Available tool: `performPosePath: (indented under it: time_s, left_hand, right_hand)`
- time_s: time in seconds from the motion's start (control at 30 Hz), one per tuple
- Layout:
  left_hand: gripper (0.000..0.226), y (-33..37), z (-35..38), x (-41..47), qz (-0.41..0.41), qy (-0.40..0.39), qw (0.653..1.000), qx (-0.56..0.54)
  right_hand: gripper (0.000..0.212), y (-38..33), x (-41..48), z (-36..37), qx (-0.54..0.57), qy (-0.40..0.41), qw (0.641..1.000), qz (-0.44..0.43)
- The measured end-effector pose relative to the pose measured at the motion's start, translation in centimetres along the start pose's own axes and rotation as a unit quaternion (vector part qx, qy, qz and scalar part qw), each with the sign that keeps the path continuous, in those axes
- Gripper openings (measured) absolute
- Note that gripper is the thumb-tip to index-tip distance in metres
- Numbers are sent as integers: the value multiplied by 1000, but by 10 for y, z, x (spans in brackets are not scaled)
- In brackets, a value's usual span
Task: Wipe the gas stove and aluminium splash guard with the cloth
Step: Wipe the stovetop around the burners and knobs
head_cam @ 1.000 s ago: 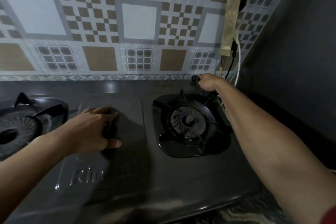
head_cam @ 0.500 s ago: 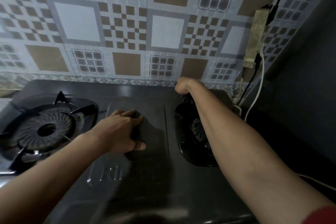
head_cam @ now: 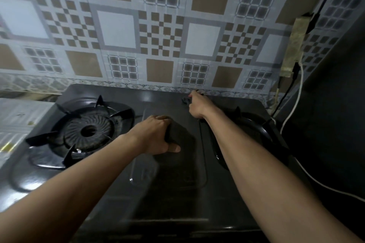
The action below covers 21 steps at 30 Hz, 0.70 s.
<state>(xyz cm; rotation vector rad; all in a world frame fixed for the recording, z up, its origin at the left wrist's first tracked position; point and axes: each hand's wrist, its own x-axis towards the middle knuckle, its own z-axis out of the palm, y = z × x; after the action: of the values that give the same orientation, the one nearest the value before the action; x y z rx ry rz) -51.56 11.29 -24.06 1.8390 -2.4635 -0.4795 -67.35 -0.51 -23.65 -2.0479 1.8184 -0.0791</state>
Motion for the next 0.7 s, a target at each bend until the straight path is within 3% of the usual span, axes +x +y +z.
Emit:
performPosePath:
  time_s: [0.1, 0.23, 0.4, 0.6, 0.7]
  left_hand:
    - [55, -11, -7, -10, 6, 25, 999, -46]
    - [61, -38, -24, -40, -11, 88, 996, -20]
    - [44, -94, -38, -90, 9, 164, 986, 0]
    - [67, -161, -31, -129, -71, 129, 986, 84]
    - [73, -177, -20, -141, -114, 54, 990, 65]
  right_hand:
    - [52, -10, -14, 2, 3, 16, 1000, -15]
    - [50, -33, -38, 0, 34, 21, 999, -15]
    - [47, -75, -85, -2, 9, -9, 997, -70]
    - [52, -120, -165, 27, -29, -110, 990, -82]
    - [43, -120, -191, 77, 11, -28, 998, -64]
